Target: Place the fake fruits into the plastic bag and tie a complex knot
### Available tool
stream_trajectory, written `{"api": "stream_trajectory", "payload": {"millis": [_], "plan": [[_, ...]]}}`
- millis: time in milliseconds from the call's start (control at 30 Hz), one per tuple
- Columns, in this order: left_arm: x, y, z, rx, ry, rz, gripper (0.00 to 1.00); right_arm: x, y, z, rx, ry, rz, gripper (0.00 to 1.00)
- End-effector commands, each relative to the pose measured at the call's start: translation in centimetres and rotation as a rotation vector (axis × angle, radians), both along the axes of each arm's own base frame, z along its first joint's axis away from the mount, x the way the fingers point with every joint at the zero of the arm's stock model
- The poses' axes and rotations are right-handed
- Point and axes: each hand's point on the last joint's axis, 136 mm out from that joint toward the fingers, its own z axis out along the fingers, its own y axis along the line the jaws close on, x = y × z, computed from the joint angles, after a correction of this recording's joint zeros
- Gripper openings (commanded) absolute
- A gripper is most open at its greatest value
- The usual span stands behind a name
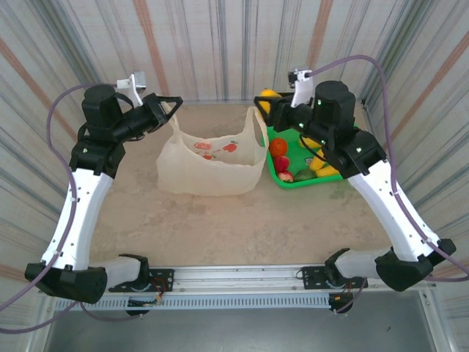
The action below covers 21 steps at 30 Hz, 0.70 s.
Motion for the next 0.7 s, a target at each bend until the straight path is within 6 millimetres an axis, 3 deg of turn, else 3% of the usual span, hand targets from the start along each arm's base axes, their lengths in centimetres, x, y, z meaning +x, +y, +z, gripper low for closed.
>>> {"api": "stream_trajectory", "payload": {"millis": [0,100,200,400,533,667], "plan": [[-1.4,-0.1,2.0,0.013,-0.069,-0.015,0.00,-1.2,4.2,0.4,-0.030,-0.042,0.107,0.45],[-1.6,0.0,2.1,0.017,-0.079,-0.012,0.00,-1.2,7.7,-2.5,-0.143,-0.016,0.124,0.45],[-2.0,0.1,2.3,0.022,-0.088,-0.008,0.00,0.0,9.8,-6.3,-0.222,0.053,0.096,0.42],[-2.6,0.2,2.8,0.027,-0.113,-0.010,0.00,2.3,12.1,-12.7,-0.303,0.143,0.055,0.42],[-2.8,0.0,2.7,0.028,-0.116,-0.019,0.00,3.2,12.8,-14.6,-0.329,0.175,0.064,0.42],[-2.9,0.0,2.5,0.036,-0.121,-0.024,0.00,1.9,14.3,-16.7,-0.311,0.260,0.211,0.44]]}}
